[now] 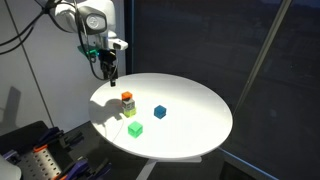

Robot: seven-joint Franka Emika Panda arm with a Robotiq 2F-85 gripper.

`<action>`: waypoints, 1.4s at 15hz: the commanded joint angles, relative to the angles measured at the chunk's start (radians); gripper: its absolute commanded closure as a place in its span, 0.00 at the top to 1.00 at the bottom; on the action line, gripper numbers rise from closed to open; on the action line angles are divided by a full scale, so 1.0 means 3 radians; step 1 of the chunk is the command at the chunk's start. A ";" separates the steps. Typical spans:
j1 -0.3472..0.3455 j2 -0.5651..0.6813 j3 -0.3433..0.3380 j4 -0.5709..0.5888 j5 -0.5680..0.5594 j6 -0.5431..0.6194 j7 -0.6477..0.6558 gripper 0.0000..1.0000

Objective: Pick up the gray block and put it on the lime green block

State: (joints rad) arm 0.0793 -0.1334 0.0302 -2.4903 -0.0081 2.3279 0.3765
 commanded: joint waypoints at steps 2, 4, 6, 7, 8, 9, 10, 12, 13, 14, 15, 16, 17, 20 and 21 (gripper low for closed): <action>-0.0054 -0.0463 0.0072 -0.0192 0.0102 -0.0090 -0.0046 1.00; -0.0062 -0.0589 0.0077 -0.0212 0.0145 -0.0126 -0.0051 1.00; -0.0068 -0.0703 0.0074 -0.0218 0.0195 -0.0183 -0.0070 1.00; -0.0075 -0.0752 0.0074 -0.0221 0.0213 -0.0211 -0.0065 1.00; -0.0078 -0.0801 0.0068 -0.0220 0.0241 -0.0255 -0.0075 1.00; -0.0086 -0.0847 0.0067 -0.0219 0.0257 -0.0302 -0.0076 1.00; -0.0093 -0.0891 0.0065 -0.0218 0.0270 -0.0356 -0.0081 1.00; -0.0099 -0.0975 0.0054 -0.0213 0.0297 -0.0471 -0.0123 1.00; -0.0102 -0.1011 0.0052 -0.0209 0.0299 -0.0529 -0.0148 1.00; -0.0104 -0.1050 0.0050 -0.0205 0.0286 -0.0590 -0.0189 1.00; -0.0101 -0.1086 0.0046 -0.0199 0.0280 -0.0650 -0.0242 1.00; -0.0100 -0.1116 0.0045 -0.0194 0.0266 -0.0696 -0.0299 1.00; -0.0097 -0.1143 0.0041 -0.0186 0.0263 -0.0748 -0.0353 1.00; -0.0092 -0.1217 0.0041 -0.0158 0.0227 -0.0911 -0.0528 1.00; -0.0090 -0.1244 0.0043 -0.0155 0.0218 -0.0955 -0.0580 1.00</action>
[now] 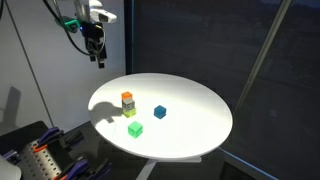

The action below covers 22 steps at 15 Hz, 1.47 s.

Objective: Pick up the gray block and put it on the lime green block

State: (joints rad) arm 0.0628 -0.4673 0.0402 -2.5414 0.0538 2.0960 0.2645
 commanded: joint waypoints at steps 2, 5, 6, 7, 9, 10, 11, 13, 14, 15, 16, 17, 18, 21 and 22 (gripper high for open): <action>-0.0035 -0.0183 0.0017 0.0023 -0.0002 -0.0264 -0.0279 1.00; -0.0033 -0.0267 0.0021 0.0027 -0.0010 -0.0358 -0.0363 1.00; -0.0033 -0.0295 0.0023 0.0026 -0.0014 -0.0373 -0.0385 1.00; -0.0033 -0.0319 0.0027 0.0025 -0.0022 -0.0391 -0.0402 1.00; -0.0026 -0.0354 0.0033 0.0026 -0.0031 -0.0434 -0.0451 1.00; -0.0023 -0.0368 0.0034 0.0029 -0.0034 -0.0457 -0.0483 1.00; -0.0021 -0.0378 0.0035 0.0031 -0.0037 -0.0474 -0.0510 1.00; -0.0020 -0.0395 0.0039 0.0035 -0.0045 -0.0510 -0.0555 1.00; -0.0020 -0.0401 0.0042 0.0033 -0.0050 -0.0526 -0.0572 1.00; -0.0018 -0.0409 0.0042 0.0032 -0.0053 -0.0540 -0.0597 1.00; -0.0015 -0.0417 0.0038 0.0027 -0.0052 -0.0547 -0.0622 1.00; -0.0026 -0.0356 0.0051 0.0009 -0.0005 -0.0459 -0.0539 1.00; -0.0026 -0.0356 0.0050 0.0008 -0.0005 -0.0460 -0.0544 1.00; -0.0026 -0.0345 0.0050 0.0006 -0.0005 -0.0459 -0.0544 1.00; -0.0026 -0.0344 0.0050 0.0006 -0.0005 -0.0459 -0.0544 1.00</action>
